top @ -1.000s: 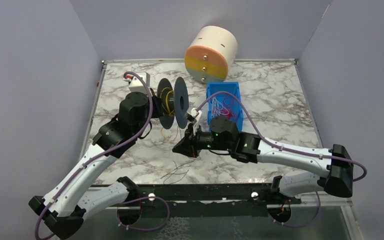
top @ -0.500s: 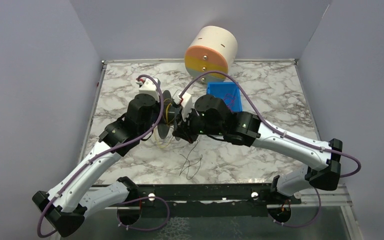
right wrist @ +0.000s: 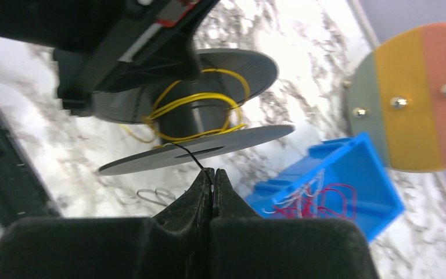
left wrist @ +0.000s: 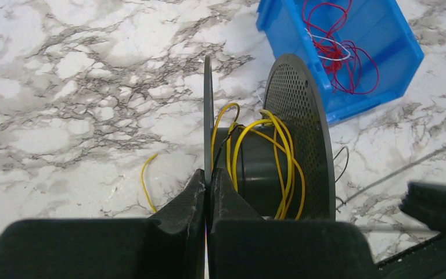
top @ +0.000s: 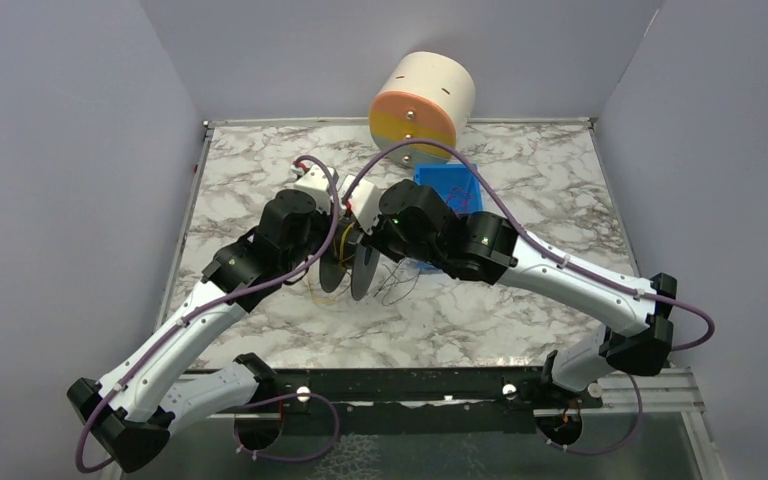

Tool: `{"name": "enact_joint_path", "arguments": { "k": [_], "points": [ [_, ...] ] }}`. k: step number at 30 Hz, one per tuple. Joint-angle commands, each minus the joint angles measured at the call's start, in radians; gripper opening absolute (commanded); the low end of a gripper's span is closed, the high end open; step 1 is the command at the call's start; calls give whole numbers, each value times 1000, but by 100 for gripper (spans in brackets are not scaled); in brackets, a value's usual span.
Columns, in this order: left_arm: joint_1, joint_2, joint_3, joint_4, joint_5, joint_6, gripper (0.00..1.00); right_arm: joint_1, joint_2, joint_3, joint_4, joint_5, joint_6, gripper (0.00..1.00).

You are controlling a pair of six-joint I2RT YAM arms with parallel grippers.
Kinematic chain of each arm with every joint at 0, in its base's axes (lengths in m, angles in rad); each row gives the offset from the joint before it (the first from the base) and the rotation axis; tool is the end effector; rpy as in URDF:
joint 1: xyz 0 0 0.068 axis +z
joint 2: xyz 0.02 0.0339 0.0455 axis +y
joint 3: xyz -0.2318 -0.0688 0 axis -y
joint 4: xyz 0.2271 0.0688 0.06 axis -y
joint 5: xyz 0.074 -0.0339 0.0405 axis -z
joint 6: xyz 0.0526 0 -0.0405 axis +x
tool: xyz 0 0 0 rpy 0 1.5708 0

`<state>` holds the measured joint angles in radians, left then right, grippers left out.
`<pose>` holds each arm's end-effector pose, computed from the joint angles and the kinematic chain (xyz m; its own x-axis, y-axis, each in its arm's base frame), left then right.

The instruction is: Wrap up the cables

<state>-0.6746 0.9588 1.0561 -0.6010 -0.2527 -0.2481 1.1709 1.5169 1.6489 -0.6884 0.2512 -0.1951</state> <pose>0.1772 -0.1249 0.3247 -0.4719 0.0730 -0.8786 0.3279 0.9396 -0.0981 0.1408 0.2996 0.3683 -0.0447 -0.5880 -0.8076 -0.8345 0.4664 -0.2934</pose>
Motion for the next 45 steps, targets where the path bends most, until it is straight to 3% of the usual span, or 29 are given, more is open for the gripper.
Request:
{"name": "enact_joint_path", "arguments": {
  "k": [1, 9, 13, 16, 19, 34, 45],
  "points": [
    [-3, -5, 12, -1, 93, 54, 0, 6, -14, -32, 123, 214, -177, 1],
    [-5, -27, 17, -18, 204, 81, 0, -48, -73, -220, 463, 411, -384, 1],
    [-5, -51, 27, -31, 265, 91, 0, -116, -120, -287, 517, 368, -323, 6],
    [-5, -66, 31, -33, 319, 97, 0, -163, -157, -353, 559, 329, -230, 19],
    [-5, -84, 33, -33, 359, 104, 0, -224, -197, -425, 596, 291, -133, 25],
    [-5, -158, 108, -43, 610, 138, 0, -365, -287, -688, 762, 30, 177, 26],
    [-5, -145, 192, -112, 571, 155, 0, -375, -356, -814, 730, -92, 302, 35]
  ]
}}
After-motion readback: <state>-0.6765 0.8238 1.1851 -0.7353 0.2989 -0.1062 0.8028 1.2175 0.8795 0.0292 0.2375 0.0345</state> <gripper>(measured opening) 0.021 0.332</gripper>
